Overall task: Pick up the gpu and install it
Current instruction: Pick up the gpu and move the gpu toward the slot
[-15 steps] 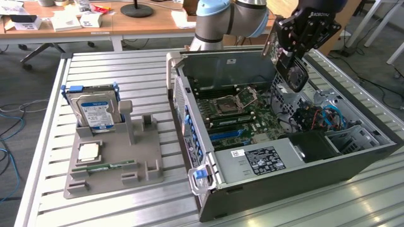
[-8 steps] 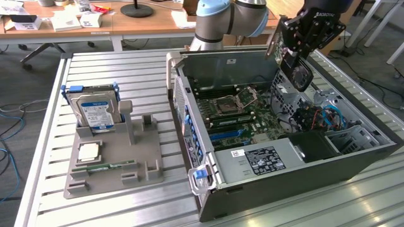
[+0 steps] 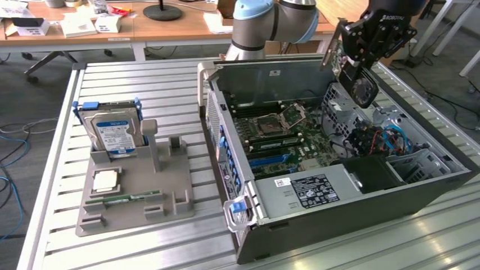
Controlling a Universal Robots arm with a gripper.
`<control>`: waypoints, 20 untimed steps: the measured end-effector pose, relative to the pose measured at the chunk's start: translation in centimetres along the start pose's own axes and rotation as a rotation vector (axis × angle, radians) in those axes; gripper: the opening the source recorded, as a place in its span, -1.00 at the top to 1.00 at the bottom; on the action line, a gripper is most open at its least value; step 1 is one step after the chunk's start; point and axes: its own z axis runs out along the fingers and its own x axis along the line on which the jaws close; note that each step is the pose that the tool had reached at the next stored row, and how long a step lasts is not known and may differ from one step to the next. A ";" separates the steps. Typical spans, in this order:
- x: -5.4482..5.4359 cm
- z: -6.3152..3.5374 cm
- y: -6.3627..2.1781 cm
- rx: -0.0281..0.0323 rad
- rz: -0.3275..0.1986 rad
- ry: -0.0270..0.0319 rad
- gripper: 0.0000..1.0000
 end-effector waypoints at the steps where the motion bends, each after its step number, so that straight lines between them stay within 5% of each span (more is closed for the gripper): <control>1: -0.2 0.00 0.01 0.0000 0.000 0.0000 0.47; 20: -1.0 0.09 0.08 0.0001 0.000 0.0000 0.47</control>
